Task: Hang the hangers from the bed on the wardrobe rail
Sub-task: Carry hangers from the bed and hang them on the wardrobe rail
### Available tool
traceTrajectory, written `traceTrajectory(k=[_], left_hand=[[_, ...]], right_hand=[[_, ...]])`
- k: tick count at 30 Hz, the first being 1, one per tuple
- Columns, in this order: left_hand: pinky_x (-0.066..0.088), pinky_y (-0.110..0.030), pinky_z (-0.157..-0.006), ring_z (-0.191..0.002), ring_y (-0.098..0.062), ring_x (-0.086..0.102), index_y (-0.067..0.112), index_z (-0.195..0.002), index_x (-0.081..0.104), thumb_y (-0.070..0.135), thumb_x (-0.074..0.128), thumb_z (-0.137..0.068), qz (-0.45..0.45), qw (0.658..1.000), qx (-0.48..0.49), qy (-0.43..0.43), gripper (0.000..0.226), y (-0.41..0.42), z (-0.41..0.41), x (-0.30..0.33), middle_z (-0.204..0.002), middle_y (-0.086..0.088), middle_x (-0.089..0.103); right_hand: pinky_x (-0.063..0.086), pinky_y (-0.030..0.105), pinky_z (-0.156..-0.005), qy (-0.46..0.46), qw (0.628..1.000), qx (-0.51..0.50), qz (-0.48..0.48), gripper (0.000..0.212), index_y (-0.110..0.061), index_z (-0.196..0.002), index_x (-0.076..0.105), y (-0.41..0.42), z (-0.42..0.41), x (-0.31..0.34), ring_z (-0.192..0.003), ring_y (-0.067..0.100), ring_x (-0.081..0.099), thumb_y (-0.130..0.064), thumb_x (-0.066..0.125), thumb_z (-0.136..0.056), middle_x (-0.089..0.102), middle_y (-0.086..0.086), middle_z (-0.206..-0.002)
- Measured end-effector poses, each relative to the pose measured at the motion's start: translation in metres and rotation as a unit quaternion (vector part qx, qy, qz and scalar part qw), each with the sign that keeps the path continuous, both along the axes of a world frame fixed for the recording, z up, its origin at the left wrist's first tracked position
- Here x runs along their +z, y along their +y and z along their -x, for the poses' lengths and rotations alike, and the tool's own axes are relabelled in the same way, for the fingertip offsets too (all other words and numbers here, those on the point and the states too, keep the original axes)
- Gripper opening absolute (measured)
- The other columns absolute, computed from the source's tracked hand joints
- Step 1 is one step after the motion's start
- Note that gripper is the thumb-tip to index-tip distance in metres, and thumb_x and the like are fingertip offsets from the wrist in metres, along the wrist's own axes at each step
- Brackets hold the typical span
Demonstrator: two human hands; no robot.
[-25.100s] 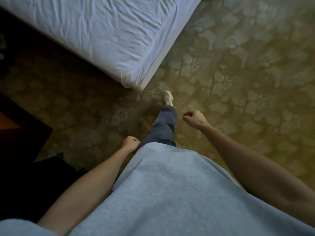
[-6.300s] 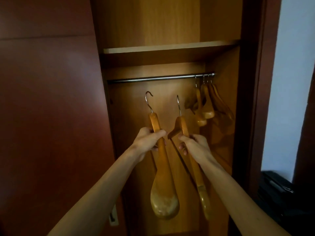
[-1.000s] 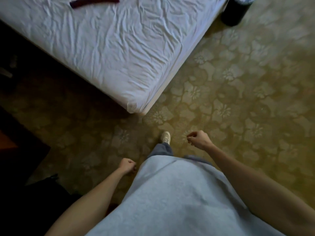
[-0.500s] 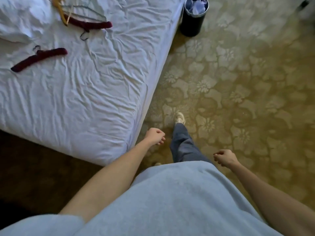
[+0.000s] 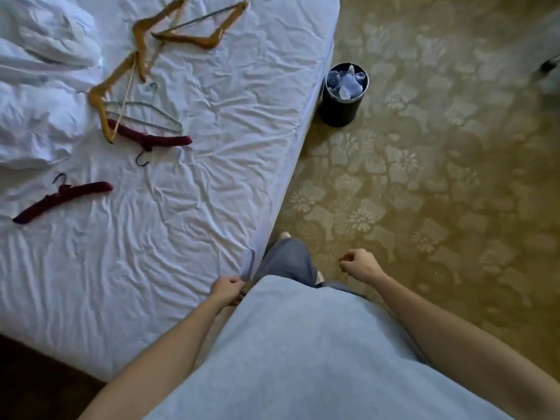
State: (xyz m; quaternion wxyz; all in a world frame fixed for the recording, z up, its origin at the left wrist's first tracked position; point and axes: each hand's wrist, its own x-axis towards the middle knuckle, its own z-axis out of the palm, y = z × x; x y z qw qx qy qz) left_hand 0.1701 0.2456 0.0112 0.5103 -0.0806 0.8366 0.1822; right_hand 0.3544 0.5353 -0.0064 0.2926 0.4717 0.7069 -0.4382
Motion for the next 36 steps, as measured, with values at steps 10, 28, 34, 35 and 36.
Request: traceTrajectory(k=[10, 28, 34, 35, 36], left_hand=[[0.046, -0.022, -0.049, -0.053, -0.018, 0.055, 0.008, -0.069, 0.061, 0.008, 0.055, -0.094, 0.008, 0.997, 0.049, -0.053, 0.026, 0.106, 0.183, -0.035, -0.062, -0.006, 0.06], [0.055, -0.027, -0.057, -0.066, -0.015, 0.068, 0.008, -0.088, 0.071, 0.014, 0.053, -0.095, -0.132, 0.985, 0.111, -0.011, 0.021, 0.429, 0.489, -0.025, -0.087, -0.007, 0.076], [0.054, -0.023, -0.053, -0.059, -0.01, 0.066, 0.012, -0.086, 0.07, 0.014, 0.051, -0.092, -0.092, 0.973, 0.211, 0.017, 0.02, 0.447, 0.577, -0.047, -0.078, -0.002, 0.074], [0.055, -0.024, -0.054, -0.059, -0.011, 0.066, 0.012, -0.085, 0.07, 0.014, 0.051, -0.092, -0.09, 0.97, 0.225, 0.024, 0.02, 0.449, 0.593, -0.054, -0.077, -0.002, 0.073], [0.056, -0.026, -0.056, -0.058, -0.013, 0.066, 0.011, -0.085, 0.071, 0.014, 0.051, -0.092, -0.088, 0.966, 0.239, 0.035, 0.021, 0.45, 0.61, -0.061, -0.077, -0.002, 0.074]], right_hand=[[0.053, 0.029, -0.069, -0.034, 0.997, 0.056, -0.029, 0.019, -0.012, -0.1, 0.077, 0.152, 0.213, 0.002, -0.079, 0.017, 0.068, -0.018, 0.063, -0.088, 0.075, 0.003, -0.088], [0.054, 0.034, -0.066, -0.072, 0.986, 0.149, -0.032, 0.017, -0.008, -0.079, 0.077, 0.352, 0.502, -0.011, -0.064, 0.015, 0.062, -0.015, 0.062, -0.084, 0.075, 0.009, -0.08], [0.046, 0.023, -0.058, 0.012, 0.962, 0.272, 0.021, 0.013, -0.02, -0.096, 0.073, 0.358, 0.675, -0.024, -0.069, 0.013, 0.063, -0.018, 0.063, -0.087, 0.071, -0.004, -0.08], [0.043, 0.021, -0.055, 0.021, 0.956, 0.291, 0.026, 0.014, -0.019, -0.099, 0.072, 0.359, 0.702, -0.03, -0.065, 0.01, 0.06, -0.02, 0.062, -0.089, 0.069, -0.005, -0.08], [0.041, 0.02, -0.054, 0.029, 0.95, 0.309, 0.027, 0.016, -0.019, -0.102, 0.072, 0.359, 0.728, -0.037, -0.063, 0.009, 0.059, -0.022, 0.061, -0.09, 0.067, -0.006, -0.081]])
